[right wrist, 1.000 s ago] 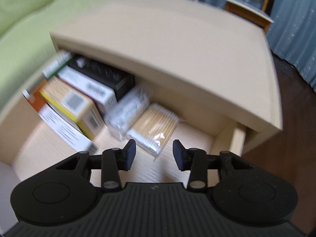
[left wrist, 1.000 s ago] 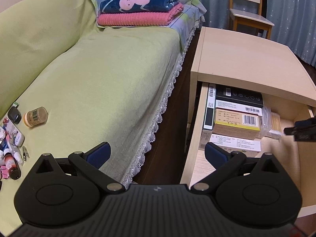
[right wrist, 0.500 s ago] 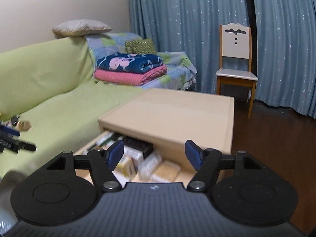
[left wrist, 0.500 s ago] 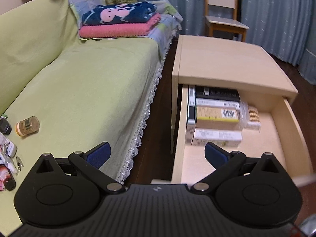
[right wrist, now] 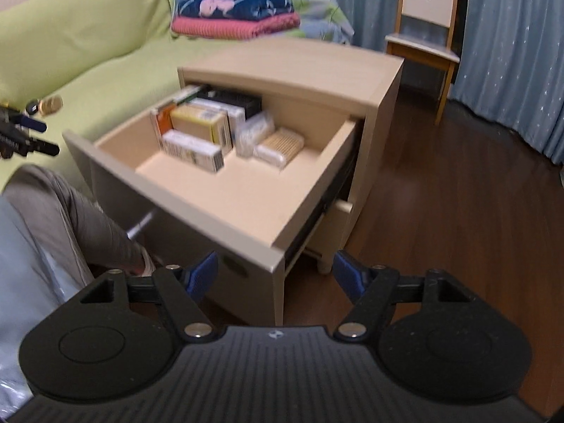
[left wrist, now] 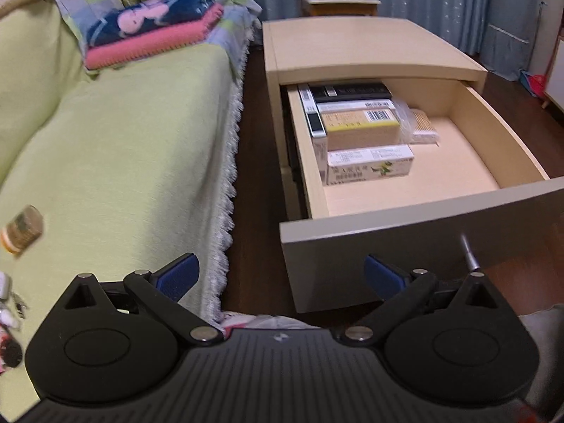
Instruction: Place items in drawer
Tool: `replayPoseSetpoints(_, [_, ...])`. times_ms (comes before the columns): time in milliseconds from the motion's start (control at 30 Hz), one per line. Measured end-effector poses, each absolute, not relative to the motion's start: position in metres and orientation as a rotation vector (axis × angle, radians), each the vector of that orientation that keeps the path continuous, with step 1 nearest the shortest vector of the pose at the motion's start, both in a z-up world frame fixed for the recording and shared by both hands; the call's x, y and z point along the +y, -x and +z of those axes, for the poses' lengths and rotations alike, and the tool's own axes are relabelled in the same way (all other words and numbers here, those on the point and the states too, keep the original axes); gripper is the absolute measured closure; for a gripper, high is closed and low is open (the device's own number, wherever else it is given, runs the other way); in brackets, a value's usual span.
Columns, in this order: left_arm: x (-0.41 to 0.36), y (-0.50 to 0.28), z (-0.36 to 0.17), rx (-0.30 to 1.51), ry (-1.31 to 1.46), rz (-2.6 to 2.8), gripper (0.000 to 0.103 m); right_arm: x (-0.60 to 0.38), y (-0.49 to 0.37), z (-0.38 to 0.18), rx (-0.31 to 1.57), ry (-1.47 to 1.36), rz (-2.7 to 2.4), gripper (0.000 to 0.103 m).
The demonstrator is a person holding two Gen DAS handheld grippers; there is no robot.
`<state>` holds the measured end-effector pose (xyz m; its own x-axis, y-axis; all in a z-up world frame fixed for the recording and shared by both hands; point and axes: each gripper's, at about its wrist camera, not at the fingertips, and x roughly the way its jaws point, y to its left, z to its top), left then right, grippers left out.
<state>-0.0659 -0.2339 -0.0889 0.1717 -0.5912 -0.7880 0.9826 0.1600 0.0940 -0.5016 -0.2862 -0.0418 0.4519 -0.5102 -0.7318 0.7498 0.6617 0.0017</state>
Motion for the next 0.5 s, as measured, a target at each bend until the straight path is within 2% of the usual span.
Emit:
replayPoseSetpoints(200, [-0.243,0.066,-0.107,0.734,-0.737,-1.31,0.01,-0.287,0.491,-0.057,0.814,-0.351,-0.78,0.037])
replayPoseSetpoints(267, [-0.245,0.068,-0.112,0.739,-0.748,-1.32,0.013,-0.288,0.487,-0.063,0.816,-0.355,-0.773,0.04])
replayPoseSetpoints(333, [-0.247,0.069,-0.115,0.734,-0.753,-1.323,0.023,-0.287,0.487,-0.066,0.825,-0.359,-0.764,0.048])
replayPoseSetpoints(433, [-0.251,0.068,-0.12,0.733,-0.763,-1.335,0.031,-0.284,0.484,-0.072,0.848,-0.356,-0.752,0.053])
replayPoseSetpoints(500, [-0.254,0.069,-0.124,0.729,-0.781,-1.341,0.031,-0.282,0.481,-0.073,0.852,-0.353,-0.75,0.057])
